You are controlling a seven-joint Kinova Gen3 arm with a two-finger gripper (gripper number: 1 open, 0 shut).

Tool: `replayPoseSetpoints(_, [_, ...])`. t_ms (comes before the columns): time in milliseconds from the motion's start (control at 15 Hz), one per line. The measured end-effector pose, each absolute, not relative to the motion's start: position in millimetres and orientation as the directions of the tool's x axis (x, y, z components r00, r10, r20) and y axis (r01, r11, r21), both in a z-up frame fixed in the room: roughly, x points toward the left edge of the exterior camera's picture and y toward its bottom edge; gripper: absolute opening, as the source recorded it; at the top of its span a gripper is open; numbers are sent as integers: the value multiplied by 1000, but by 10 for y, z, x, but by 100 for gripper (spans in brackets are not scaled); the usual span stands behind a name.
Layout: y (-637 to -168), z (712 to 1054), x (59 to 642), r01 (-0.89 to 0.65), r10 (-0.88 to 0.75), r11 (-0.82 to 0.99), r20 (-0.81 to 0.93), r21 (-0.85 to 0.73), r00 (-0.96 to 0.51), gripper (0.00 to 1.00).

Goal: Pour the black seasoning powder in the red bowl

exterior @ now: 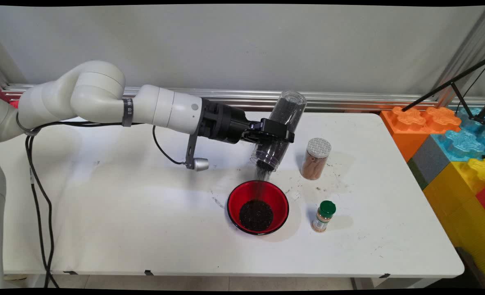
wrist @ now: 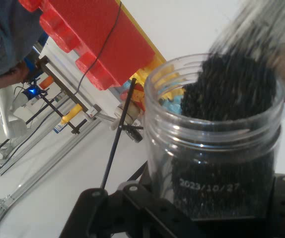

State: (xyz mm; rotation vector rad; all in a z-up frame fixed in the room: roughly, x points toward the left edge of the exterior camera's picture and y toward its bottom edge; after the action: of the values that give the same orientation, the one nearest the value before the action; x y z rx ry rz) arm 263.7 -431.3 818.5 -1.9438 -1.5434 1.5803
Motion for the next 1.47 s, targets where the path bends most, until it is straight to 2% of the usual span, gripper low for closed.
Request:
replayPoseSetpoints(267, [-4316,8167,2657,579,817,-385,-557,-719,-148,0])
replayPoseSetpoints(867, [-4360,8072,2678,509,916,-35,-231,-860,-327,0])
replayPoseSetpoints(1467, [-4373,8021,2714,433,907,213,12,-876,-421,0])
